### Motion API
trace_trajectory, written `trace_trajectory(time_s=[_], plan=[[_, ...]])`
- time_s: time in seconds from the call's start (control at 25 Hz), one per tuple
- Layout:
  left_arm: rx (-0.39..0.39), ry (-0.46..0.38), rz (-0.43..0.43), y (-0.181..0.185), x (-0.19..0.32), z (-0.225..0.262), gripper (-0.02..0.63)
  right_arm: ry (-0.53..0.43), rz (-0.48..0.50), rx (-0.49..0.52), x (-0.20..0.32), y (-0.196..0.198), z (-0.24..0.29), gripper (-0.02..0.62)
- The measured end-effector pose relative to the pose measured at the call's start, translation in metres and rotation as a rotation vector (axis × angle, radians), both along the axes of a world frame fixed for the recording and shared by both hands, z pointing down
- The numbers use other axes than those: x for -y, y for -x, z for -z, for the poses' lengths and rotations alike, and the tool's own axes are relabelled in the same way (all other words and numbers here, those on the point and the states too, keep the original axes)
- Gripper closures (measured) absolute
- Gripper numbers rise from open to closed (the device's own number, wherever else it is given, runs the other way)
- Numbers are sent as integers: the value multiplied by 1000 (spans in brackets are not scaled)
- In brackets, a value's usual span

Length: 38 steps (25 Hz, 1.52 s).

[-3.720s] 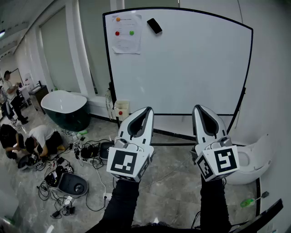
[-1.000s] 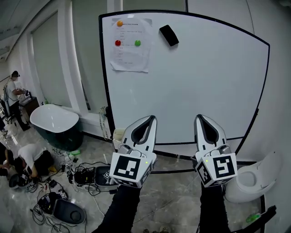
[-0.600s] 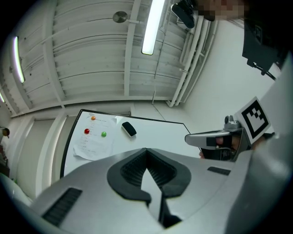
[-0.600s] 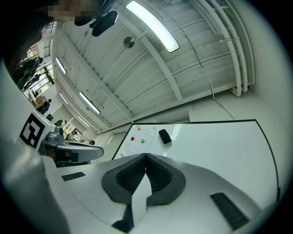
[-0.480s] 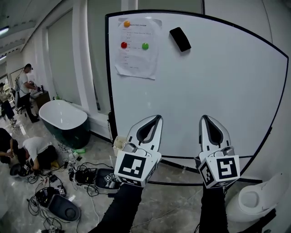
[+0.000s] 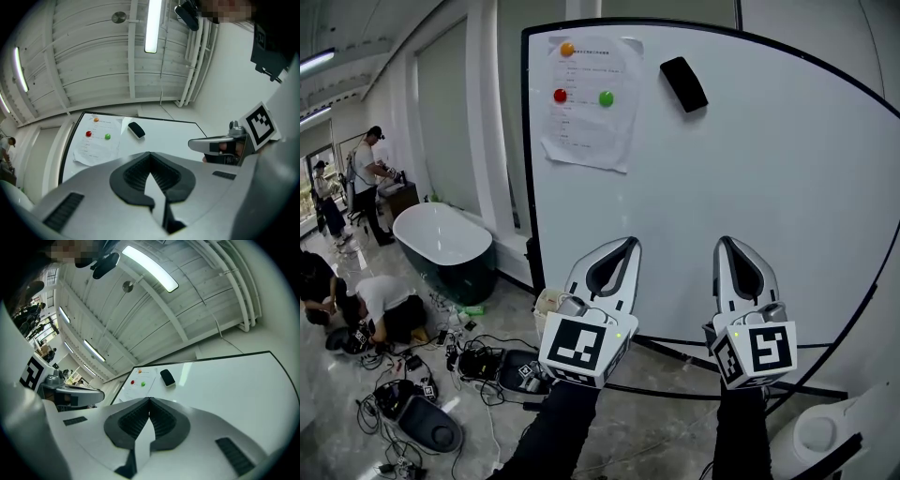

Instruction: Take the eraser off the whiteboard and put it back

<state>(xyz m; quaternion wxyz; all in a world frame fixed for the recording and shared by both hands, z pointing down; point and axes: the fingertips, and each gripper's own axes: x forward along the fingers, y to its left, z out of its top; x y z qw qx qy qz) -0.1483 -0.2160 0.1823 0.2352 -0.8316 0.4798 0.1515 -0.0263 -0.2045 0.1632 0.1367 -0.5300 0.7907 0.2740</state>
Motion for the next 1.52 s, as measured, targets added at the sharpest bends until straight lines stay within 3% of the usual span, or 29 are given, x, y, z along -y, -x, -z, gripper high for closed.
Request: trace_trajectory(time_s=[0.2, 0.48, 0.76, 1.08, 1.2, 1.44, 1.52], plan=[[-12, -2, 20, 9, 24, 5, 600, -2, 8, -9, 24, 5, 1, 588], [-24, -29, -33, 13, 70, 19, 600, -39, -26, -25, 63, 15, 15, 588], [13, -88, -68, 13, 105, 43, 600, -104, -52, -27, 93, 23, 43, 588], [28, -144, -89, 18, 129, 67, 600, -116, -66, -19, 119, 31, 52, 588], [0, -140, -104, 18, 138, 68, 600, -129, -87, -19, 128, 31, 56, 588], [23, -143, -127, 12, 153, 70, 600, -200, -116, -77, 142, 33, 78, 584], [15, -144, -134, 13, 156, 71, 600, -236, -138, -94, 146, 34, 87, 543]])
